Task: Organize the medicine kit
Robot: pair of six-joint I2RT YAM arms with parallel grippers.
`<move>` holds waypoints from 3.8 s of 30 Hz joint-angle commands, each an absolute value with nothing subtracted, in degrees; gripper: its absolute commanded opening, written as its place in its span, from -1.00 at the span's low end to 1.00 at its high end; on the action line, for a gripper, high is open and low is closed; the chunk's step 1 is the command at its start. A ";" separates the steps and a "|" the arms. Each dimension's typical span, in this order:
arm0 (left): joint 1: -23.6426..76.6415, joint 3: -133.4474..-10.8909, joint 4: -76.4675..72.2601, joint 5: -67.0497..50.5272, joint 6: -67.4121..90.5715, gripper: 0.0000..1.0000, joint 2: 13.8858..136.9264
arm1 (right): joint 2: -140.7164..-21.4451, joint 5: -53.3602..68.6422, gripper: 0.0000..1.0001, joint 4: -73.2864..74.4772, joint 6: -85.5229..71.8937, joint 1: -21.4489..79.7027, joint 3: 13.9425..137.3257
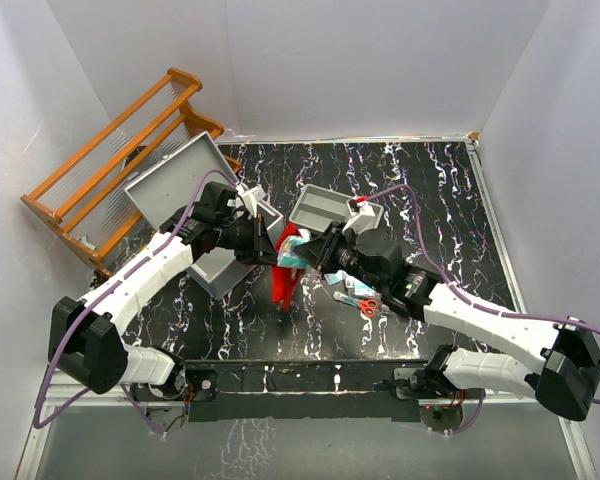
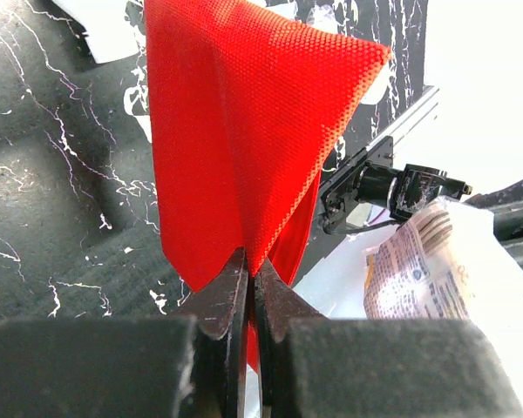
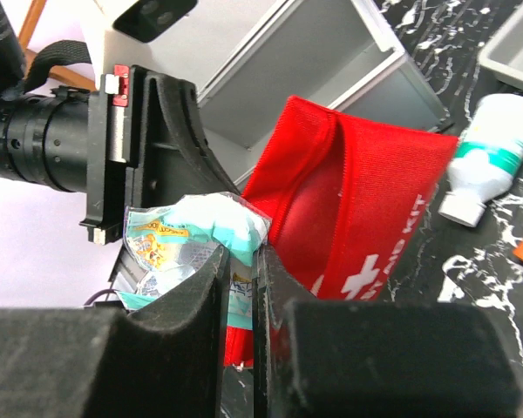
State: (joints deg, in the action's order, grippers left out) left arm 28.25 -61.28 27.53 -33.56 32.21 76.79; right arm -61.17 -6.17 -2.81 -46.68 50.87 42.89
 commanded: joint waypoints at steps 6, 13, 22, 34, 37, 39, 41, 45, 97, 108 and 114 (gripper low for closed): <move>28.36 -63.72 29.77 -38.15 32.29 -1.00 74.62 | -62.85 -0.59 -0.90 -19.71 -30.79 50.74 41.81; 28.38 -64.61 31.09 -40.06 32.17 -1.00 75.05 | -64.86 6.55 -0.91 -24.69 -13.42 50.79 40.08; 28.37 -65.43 31.00 -41.99 32.33 -1.00 74.98 | -65.00 17.07 -0.89 -34.74 -7.30 50.79 33.34; 28.38 -66.48 27.98 -48.36 34.30 -1.00 75.07 | -63.52 18.92 -0.84 -37.53 -0.77 50.77 29.27; 28.36 -66.46 28.32 -48.30 34.50 -1.00 75.41 | -64.11 17.31 -0.73 -37.36 -2.66 50.80 30.14; 28.36 -66.24 28.32 -48.44 34.65 -1.00 75.66 | -64.52 15.81 -0.62 -37.24 -4.38 50.76 30.69; 28.35 -65.98 28.39 -48.06 34.63 -1.00 75.80 | -65.35 14.83 -0.46 -36.10 -5.52 50.78 31.75; 28.38 -65.34 28.12 -47.44 34.67 -1.00 75.84 | -66.37 13.46 -0.23 -31.15 -7.25 50.80 34.54; 28.24 -55.81 20.01 -36.82 44.04 -1.00 79.22 | -74.31 -6.92 0.12 22.40 -38.13 59.37 61.29; 28.29 -54.79 17.49 -39.88 43.62 -1.00 78.81 | -73.92 -12.00 -0.14 9.16 -33.29 61.77 56.69; 28.26 -54.06 16.16 -41.34 43.34 -1.00 78.66 | -72.06 -15.02 -0.56 7.08 -36.38 61.79 53.22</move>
